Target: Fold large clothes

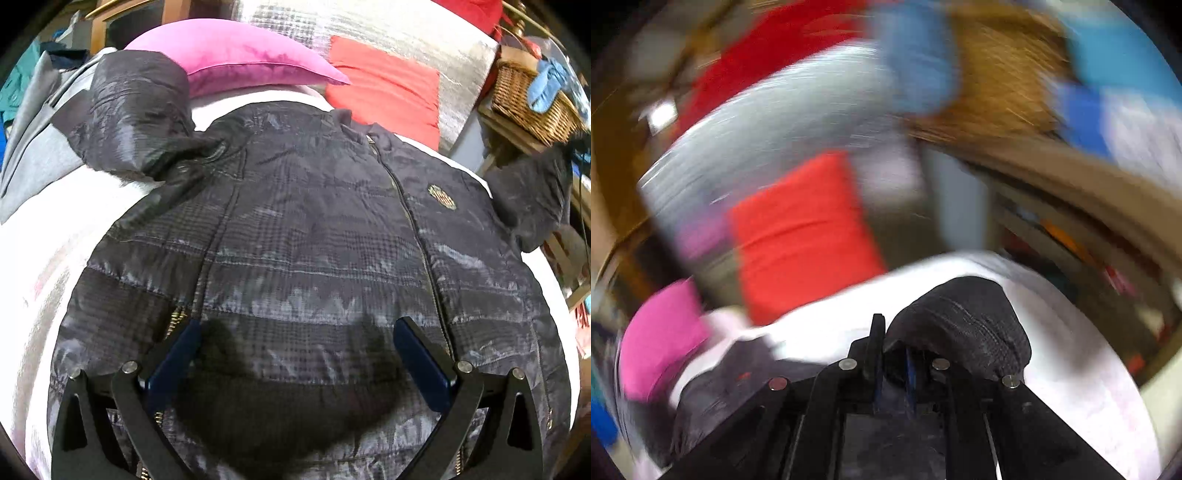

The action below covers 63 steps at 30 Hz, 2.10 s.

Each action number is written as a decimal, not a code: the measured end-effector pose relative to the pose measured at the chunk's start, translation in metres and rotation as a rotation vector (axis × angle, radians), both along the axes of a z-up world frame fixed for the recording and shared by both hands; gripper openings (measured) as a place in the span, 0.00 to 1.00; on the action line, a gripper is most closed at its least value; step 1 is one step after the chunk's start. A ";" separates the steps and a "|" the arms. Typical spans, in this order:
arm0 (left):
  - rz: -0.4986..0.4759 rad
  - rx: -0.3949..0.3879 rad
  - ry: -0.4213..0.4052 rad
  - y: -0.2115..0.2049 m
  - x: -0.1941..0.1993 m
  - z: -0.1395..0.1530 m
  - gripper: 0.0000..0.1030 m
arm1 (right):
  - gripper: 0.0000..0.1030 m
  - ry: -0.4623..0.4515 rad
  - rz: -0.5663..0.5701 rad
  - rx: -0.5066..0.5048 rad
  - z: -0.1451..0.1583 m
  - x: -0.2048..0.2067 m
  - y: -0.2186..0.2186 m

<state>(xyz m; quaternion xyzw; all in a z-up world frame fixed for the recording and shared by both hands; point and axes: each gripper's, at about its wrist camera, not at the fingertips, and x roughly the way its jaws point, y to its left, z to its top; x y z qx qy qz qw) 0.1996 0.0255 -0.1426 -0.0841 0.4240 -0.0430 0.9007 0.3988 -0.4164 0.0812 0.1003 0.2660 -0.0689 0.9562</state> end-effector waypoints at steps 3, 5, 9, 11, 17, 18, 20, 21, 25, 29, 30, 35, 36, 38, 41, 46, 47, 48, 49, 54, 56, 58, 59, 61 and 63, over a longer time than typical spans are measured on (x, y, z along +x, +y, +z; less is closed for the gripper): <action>0.026 -0.022 -0.003 0.007 0.002 0.002 1.00 | 0.10 0.019 0.166 -0.128 -0.010 0.019 0.098; 0.045 -0.039 -0.007 0.013 0.001 0.004 1.00 | 0.11 0.071 0.248 -0.184 -0.044 0.020 0.157; 0.073 -0.077 -0.005 0.023 0.000 0.006 1.00 | 0.28 0.305 0.383 -0.216 -0.146 0.032 0.233; 0.083 -0.093 -0.004 0.028 -0.001 0.008 1.00 | 0.48 0.392 0.409 -0.202 -0.177 0.032 0.240; 0.106 -0.157 -0.017 0.038 -0.001 0.016 1.00 | 0.76 0.350 0.452 -0.091 -0.149 0.030 0.214; 0.107 -0.157 -0.017 0.038 0.000 0.017 1.00 | 0.78 0.319 0.435 -0.043 -0.138 0.029 0.205; 0.114 -0.157 -0.016 0.039 0.001 0.017 1.00 | 0.81 0.257 0.378 0.078 -0.119 0.033 0.177; 0.117 -0.160 -0.019 0.039 0.001 0.017 1.00 | 0.83 0.229 0.341 0.148 -0.113 0.035 0.163; 0.131 -0.167 -0.025 0.041 0.003 0.017 1.00 | 0.85 0.221 0.286 0.419 -0.118 0.070 0.130; 0.138 -0.170 -0.024 0.043 0.005 0.016 1.00 | 0.85 0.262 0.221 0.529 -0.144 0.104 0.132; 0.140 -0.175 -0.027 0.044 0.004 0.016 1.00 | 0.85 0.292 0.210 0.532 -0.152 0.113 0.137; 0.148 -0.186 -0.023 0.046 0.007 0.015 1.00 | 0.84 0.273 0.433 0.416 -0.156 0.111 0.212; 0.152 -0.185 -0.026 0.046 0.007 0.016 1.00 | 0.84 0.257 0.492 0.366 -0.149 0.103 0.228; 0.159 -0.179 -0.034 0.047 0.006 0.017 1.00 | 0.84 0.232 0.584 0.301 -0.140 0.085 0.251; 0.166 -0.177 -0.035 0.046 0.004 0.018 1.00 | 0.84 0.227 0.597 0.223 -0.136 0.059 0.251; 0.166 -0.159 -0.048 0.044 0.000 0.022 1.00 | 0.84 0.227 0.478 0.242 -0.142 0.024 0.187; 0.166 -0.157 -0.054 0.044 0.000 0.024 1.00 | 0.84 0.218 0.434 0.272 -0.141 0.016 0.165; 0.167 -0.156 -0.057 0.044 -0.001 0.025 1.00 | 0.84 0.204 0.390 0.321 -0.141 0.008 0.143; 0.170 -0.156 -0.059 0.044 -0.001 0.026 1.00 | 0.84 0.188 0.342 0.391 -0.143 -0.003 0.118; 0.183 -0.179 -0.051 0.047 0.001 0.029 1.00 | 0.84 0.123 0.173 0.736 -0.171 -0.067 0.023; 0.181 -0.181 -0.057 0.049 0.004 0.031 1.00 | 0.84 0.133 0.122 0.867 -0.189 -0.088 0.000; 0.179 -0.191 -0.036 0.051 0.014 0.033 1.00 | 0.84 0.138 0.087 0.982 -0.206 -0.095 -0.019; 0.186 -0.213 -0.028 0.053 0.020 0.035 1.00 | 0.84 0.136 0.078 1.004 -0.210 -0.096 -0.020; 0.203 -0.272 -0.010 0.058 0.039 0.039 1.00 | 0.84 0.118 0.052 1.015 -0.211 -0.090 -0.025; 0.203 -0.310 0.017 0.059 0.069 0.043 1.00 | 0.84 0.115 0.036 1.027 -0.210 -0.084 -0.028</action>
